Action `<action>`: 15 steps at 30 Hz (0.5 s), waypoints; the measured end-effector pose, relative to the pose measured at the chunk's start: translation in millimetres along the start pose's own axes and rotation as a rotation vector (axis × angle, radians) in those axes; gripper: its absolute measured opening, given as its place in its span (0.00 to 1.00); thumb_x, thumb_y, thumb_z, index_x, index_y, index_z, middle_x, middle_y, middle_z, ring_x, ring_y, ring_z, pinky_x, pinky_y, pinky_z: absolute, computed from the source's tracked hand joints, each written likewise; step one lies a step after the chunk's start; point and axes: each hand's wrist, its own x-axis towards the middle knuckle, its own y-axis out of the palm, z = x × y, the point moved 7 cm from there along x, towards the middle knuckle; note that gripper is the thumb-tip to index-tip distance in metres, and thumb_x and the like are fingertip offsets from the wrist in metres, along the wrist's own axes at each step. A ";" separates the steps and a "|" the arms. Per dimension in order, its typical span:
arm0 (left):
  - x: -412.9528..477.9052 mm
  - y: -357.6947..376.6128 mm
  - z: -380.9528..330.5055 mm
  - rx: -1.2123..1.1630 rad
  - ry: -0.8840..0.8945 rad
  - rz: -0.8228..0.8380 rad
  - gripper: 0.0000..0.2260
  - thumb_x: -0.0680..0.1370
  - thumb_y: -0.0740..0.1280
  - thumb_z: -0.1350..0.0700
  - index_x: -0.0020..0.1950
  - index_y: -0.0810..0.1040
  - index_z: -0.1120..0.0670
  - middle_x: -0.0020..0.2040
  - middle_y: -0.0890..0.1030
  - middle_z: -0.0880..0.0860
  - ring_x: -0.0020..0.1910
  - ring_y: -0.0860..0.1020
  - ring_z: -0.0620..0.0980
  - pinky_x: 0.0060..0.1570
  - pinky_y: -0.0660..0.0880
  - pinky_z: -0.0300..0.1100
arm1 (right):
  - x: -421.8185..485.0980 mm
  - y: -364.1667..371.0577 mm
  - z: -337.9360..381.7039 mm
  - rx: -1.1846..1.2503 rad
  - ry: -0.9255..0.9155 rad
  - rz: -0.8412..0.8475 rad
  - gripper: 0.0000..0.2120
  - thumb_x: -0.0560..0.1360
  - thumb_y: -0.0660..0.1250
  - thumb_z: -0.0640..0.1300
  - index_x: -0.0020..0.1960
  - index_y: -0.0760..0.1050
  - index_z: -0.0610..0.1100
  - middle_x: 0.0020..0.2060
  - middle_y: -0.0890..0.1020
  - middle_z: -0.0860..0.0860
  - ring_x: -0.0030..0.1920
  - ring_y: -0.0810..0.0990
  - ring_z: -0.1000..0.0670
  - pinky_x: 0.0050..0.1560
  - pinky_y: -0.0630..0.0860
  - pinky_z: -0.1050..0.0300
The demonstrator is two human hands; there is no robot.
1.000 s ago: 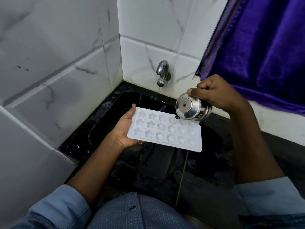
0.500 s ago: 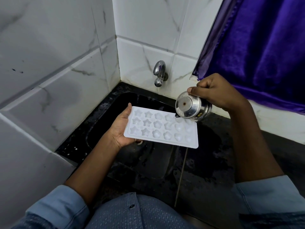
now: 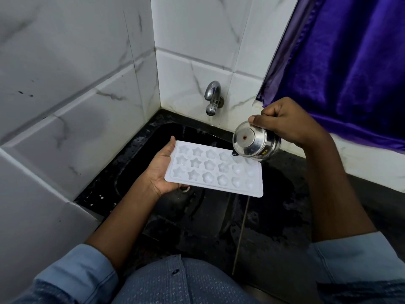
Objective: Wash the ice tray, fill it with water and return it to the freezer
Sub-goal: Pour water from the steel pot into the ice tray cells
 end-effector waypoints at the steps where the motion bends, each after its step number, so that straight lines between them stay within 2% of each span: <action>1: 0.0 -0.2 0.3 0.000 -0.001 0.001 0.33 0.82 0.59 0.32 0.77 0.75 0.55 0.73 0.78 0.62 0.71 0.77 0.64 0.67 0.73 0.65 | -0.3 0.3 0.0 -0.001 0.001 0.000 0.27 0.79 0.74 0.46 0.30 0.66 0.33 0.24 0.65 0.44 0.26 0.63 0.47 0.31 0.62 0.52; 6: -1.2 -0.7 -0.1 0.003 0.010 0.000 0.32 0.83 0.59 0.32 0.74 0.77 0.56 0.71 0.79 0.62 0.66 0.81 0.63 0.64 0.74 0.64 | -0.6 1.7 -1.1 0.013 0.014 -0.005 0.28 0.79 0.74 0.45 0.29 0.65 0.35 0.24 0.64 0.44 0.26 0.63 0.48 0.31 0.62 0.53; 9: -1.7 -2.6 -1.2 0.011 0.015 0.002 0.32 0.83 0.59 0.32 0.75 0.77 0.55 0.72 0.79 0.62 0.68 0.80 0.63 0.65 0.75 0.63 | -1.2 -0.2 -2.5 0.002 0.022 -0.020 0.27 0.79 0.74 0.46 0.29 0.66 0.35 0.24 0.65 0.45 0.26 0.64 0.48 0.31 0.62 0.54; 12: -1.3 -5.8 -2.7 0.020 0.018 0.010 0.33 0.82 0.59 0.32 0.76 0.75 0.55 0.73 0.78 0.61 0.72 0.77 0.63 0.68 0.73 0.64 | -3.2 -4.3 -4.9 -0.008 0.027 -0.030 0.27 0.79 0.74 0.48 0.31 0.69 0.32 0.25 0.67 0.39 0.26 0.66 0.47 0.32 0.64 0.52; 15: -0.3 -9.6 -4.7 0.026 0.026 0.011 0.33 0.82 0.59 0.31 0.76 0.76 0.54 0.73 0.78 0.61 0.71 0.78 0.63 0.69 0.72 0.65 | -6.8 -9.2 -7.0 -0.018 0.027 -0.035 0.27 0.78 0.74 0.50 0.34 0.72 0.29 0.28 0.70 0.31 0.27 0.67 0.45 0.33 0.66 0.50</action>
